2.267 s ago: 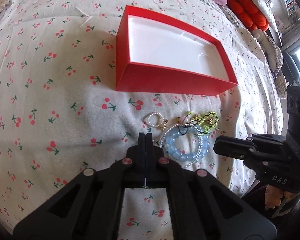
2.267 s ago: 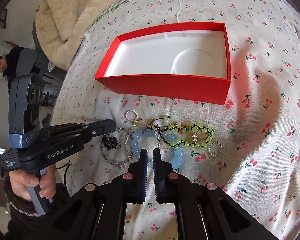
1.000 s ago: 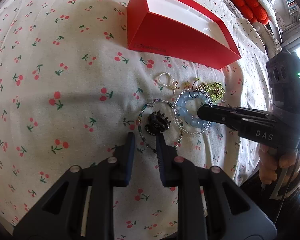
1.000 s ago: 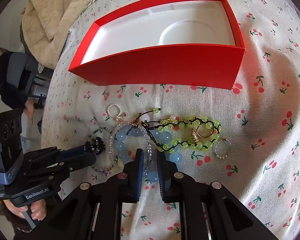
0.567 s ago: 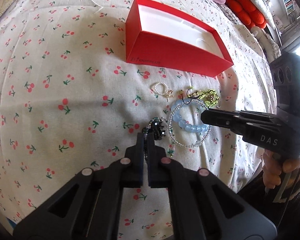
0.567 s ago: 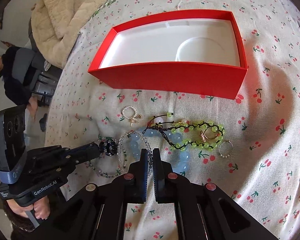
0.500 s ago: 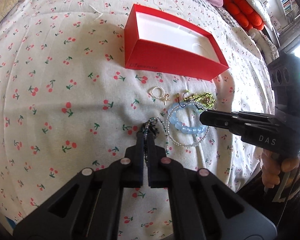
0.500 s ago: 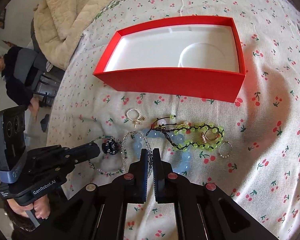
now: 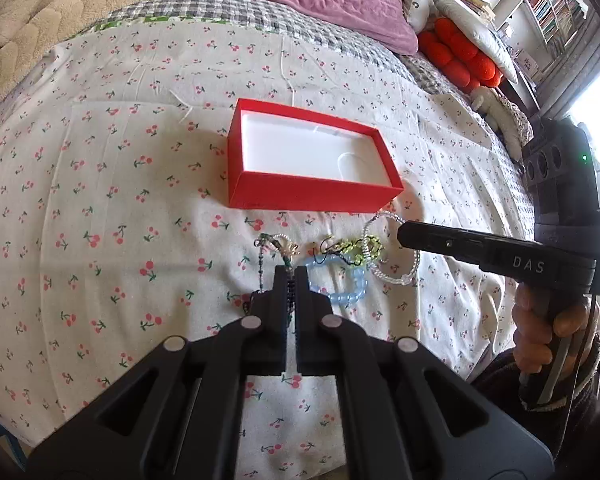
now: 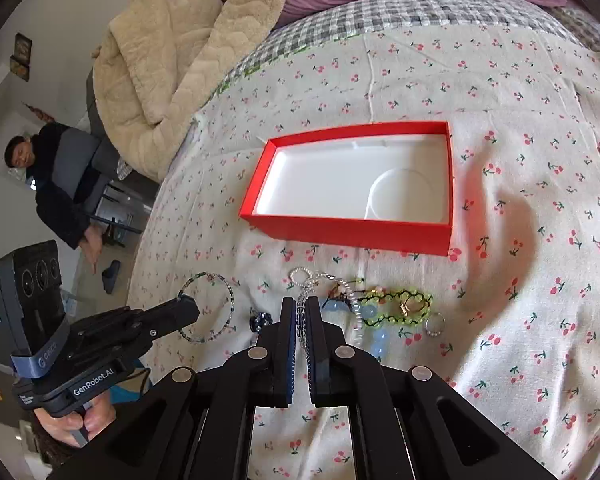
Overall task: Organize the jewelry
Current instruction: 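Carry both bracelets into the red box and open both grippers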
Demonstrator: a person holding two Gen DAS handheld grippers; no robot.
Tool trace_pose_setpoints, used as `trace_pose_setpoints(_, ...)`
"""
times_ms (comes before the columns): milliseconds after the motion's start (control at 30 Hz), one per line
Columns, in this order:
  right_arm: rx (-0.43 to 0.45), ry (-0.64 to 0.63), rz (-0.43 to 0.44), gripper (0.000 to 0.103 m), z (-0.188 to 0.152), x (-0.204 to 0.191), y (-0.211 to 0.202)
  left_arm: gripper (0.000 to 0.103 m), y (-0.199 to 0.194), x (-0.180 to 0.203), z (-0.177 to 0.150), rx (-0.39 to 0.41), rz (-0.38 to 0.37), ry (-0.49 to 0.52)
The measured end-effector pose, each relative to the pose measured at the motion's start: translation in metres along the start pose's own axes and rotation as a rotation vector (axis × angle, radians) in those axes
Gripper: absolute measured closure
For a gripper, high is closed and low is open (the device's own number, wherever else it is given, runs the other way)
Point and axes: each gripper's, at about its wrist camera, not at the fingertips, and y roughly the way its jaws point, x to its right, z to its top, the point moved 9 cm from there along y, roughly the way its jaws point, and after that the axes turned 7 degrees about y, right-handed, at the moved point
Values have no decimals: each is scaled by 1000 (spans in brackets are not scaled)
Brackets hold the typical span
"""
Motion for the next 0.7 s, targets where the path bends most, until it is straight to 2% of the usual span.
trace_pose_setpoints(167,60,32,15,98,23,-1,-20,100,-5,9,28,52,-14,-8)
trace_pose_setpoints(333,113,65,20,98,49,1,-31,100,5,21,58,91,-72,-17)
trace_pose_setpoints(633,131,127,-4,98,82,16,-14,100,44,28,96,106,-180,-95)
trace_pose_setpoints(700,127,136,-12,98,86,20,-9,100,53,25,98,95,-182,-112)
